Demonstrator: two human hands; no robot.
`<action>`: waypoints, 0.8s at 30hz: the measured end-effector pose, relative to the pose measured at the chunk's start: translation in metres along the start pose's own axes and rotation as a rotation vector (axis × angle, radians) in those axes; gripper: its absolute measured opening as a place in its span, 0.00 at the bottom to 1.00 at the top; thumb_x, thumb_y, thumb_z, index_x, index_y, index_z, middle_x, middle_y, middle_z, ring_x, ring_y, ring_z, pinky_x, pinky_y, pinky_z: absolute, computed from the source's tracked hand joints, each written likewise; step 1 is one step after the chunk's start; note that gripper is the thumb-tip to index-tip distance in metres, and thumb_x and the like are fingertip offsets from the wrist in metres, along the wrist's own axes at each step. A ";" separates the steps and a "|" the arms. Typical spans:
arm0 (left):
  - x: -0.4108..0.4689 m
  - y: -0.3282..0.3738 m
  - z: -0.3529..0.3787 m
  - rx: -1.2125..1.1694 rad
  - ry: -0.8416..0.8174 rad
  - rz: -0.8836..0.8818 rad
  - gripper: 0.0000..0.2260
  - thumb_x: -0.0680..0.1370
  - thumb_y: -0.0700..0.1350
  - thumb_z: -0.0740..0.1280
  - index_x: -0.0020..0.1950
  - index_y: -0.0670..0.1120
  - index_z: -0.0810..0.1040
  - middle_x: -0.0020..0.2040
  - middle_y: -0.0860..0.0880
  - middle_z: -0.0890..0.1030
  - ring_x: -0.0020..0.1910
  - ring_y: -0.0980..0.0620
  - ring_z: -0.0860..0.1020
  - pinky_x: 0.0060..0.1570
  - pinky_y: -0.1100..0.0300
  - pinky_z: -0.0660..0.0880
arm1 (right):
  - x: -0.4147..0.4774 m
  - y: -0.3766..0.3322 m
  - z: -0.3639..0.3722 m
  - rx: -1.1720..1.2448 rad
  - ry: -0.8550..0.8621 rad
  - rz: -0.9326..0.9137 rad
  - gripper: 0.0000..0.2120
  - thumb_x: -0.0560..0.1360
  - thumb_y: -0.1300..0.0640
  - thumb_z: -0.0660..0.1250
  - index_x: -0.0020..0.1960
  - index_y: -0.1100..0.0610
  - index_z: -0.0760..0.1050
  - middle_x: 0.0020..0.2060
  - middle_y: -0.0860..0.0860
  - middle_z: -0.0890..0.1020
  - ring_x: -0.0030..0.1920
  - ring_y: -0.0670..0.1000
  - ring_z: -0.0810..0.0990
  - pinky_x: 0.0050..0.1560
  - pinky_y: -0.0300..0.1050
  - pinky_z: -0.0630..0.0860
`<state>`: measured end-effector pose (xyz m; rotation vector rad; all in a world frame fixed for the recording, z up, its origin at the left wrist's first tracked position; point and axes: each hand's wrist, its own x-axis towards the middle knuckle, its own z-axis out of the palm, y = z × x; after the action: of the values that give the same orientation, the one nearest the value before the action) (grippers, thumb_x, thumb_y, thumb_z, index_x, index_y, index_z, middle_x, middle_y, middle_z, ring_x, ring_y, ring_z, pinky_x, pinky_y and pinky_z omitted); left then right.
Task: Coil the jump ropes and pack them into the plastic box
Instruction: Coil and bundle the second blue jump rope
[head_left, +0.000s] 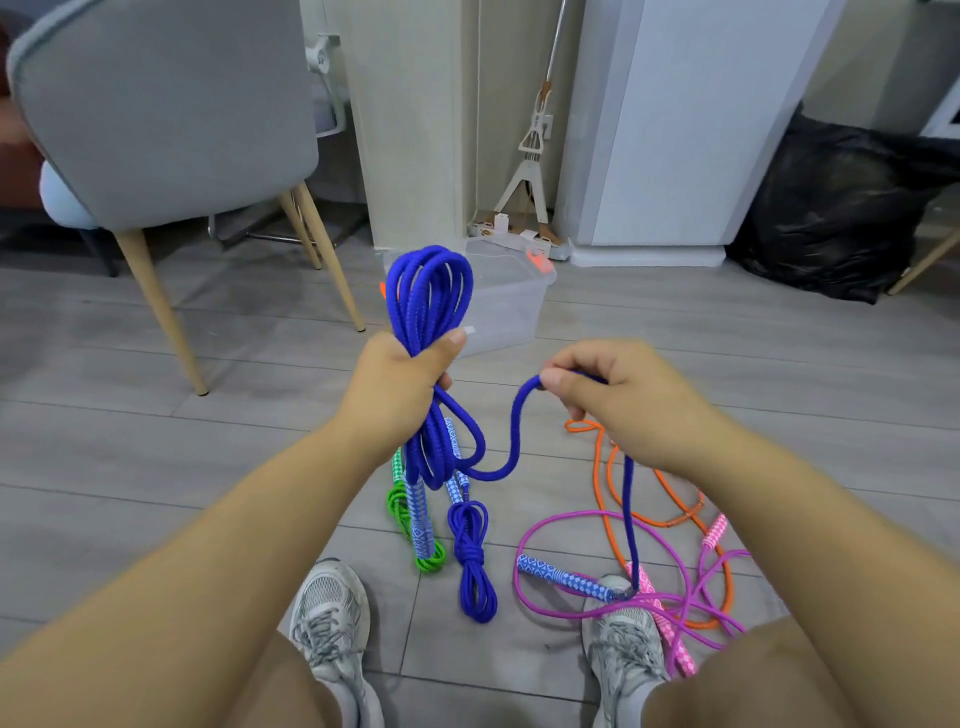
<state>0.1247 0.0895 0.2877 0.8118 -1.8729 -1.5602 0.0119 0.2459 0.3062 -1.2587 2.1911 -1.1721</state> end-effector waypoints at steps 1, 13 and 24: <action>-0.002 0.000 0.003 0.005 -0.016 0.003 0.11 0.77 0.48 0.66 0.39 0.42 0.73 0.29 0.46 0.73 0.30 0.49 0.70 0.34 0.55 0.70 | 0.002 -0.002 0.003 0.031 0.008 0.002 0.08 0.77 0.55 0.63 0.40 0.52 0.77 0.26 0.45 0.74 0.27 0.41 0.69 0.34 0.37 0.68; -0.012 0.004 0.018 0.052 -0.149 0.116 0.16 0.79 0.51 0.60 0.34 0.47 0.74 0.28 0.52 0.71 0.25 0.60 0.68 0.28 0.70 0.67 | 0.022 -0.021 0.030 0.084 0.080 0.007 0.13 0.78 0.53 0.62 0.34 0.51 0.74 0.26 0.46 0.74 0.22 0.40 0.68 0.28 0.34 0.63; -0.007 0.005 0.000 0.007 -0.462 0.034 0.03 0.71 0.36 0.70 0.39 0.43 0.78 0.28 0.54 0.78 0.28 0.60 0.73 0.31 0.69 0.71 | 0.022 -0.021 0.025 0.281 -0.039 0.084 0.09 0.77 0.59 0.64 0.45 0.62 0.80 0.18 0.42 0.74 0.20 0.37 0.71 0.24 0.26 0.64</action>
<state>0.1283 0.0956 0.2926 0.4407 -2.1942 -1.8352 0.0272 0.2097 0.3108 -1.0526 1.9488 -1.3530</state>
